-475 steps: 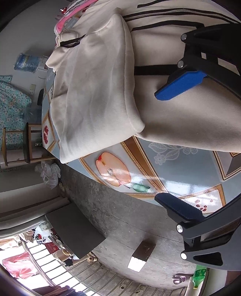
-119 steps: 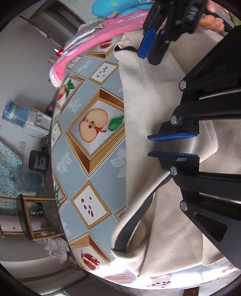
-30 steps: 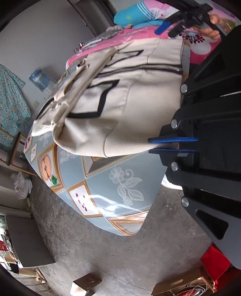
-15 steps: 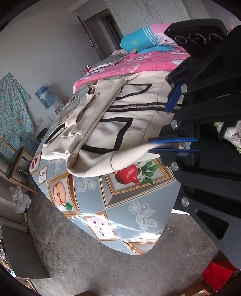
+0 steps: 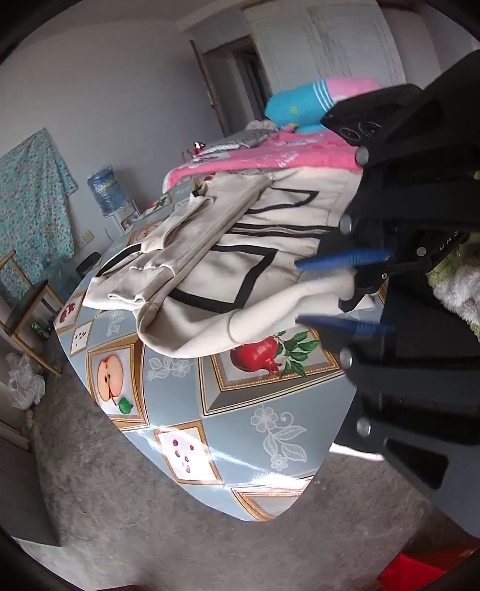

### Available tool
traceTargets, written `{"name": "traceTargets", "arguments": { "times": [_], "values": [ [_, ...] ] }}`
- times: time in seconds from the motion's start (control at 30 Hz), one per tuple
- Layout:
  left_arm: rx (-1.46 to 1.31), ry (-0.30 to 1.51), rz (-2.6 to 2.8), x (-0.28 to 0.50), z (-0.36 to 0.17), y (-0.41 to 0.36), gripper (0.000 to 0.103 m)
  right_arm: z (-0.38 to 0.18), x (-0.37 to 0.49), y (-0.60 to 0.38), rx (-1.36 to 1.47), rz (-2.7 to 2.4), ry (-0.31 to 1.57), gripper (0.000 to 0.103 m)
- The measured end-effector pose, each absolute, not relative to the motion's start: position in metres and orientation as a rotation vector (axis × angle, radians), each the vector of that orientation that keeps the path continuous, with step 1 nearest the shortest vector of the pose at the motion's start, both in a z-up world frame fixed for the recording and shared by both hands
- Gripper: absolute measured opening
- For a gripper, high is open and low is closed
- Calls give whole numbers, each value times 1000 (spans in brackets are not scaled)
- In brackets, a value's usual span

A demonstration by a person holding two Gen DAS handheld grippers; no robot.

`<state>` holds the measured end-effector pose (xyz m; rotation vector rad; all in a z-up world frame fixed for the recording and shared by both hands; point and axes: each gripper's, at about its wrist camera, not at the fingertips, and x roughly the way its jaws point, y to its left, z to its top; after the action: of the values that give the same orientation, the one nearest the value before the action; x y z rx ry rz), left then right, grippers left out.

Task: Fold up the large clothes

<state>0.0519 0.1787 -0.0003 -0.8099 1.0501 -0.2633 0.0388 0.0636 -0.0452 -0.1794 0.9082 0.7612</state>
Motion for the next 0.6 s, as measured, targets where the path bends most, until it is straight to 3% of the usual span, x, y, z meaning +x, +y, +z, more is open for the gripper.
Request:
{"name": "traceTargets", "arguments": {
  "times": [0.17, 0.4, 0.47, 0.53, 0.57, 0.6],
  "values": [
    [-901, 1076, -302, 68, -11, 185, 55, -44, 40, 65, -188, 767, 901, 9],
    [-877, 1174, -301, 94, -35, 168, 57, -44, 39, 65, -195, 771, 892, 9],
    [-858, 1186, -295, 97, -41, 163, 49, -43, 38, 60, -181, 784, 892, 13],
    [-822, 1193, -266, 98, -45, 159, 26, -38, 38, 51, -145, 790, 900, 16],
    [-799, 1191, -250, 98, -45, 158, 22, -35, 37, 44, -127, 796, 909, 22],
    [-772, 1188, -246, 97, -45, 155, 14, -32, 35, 36, -115, 782, 907, 37]
  ]
}}
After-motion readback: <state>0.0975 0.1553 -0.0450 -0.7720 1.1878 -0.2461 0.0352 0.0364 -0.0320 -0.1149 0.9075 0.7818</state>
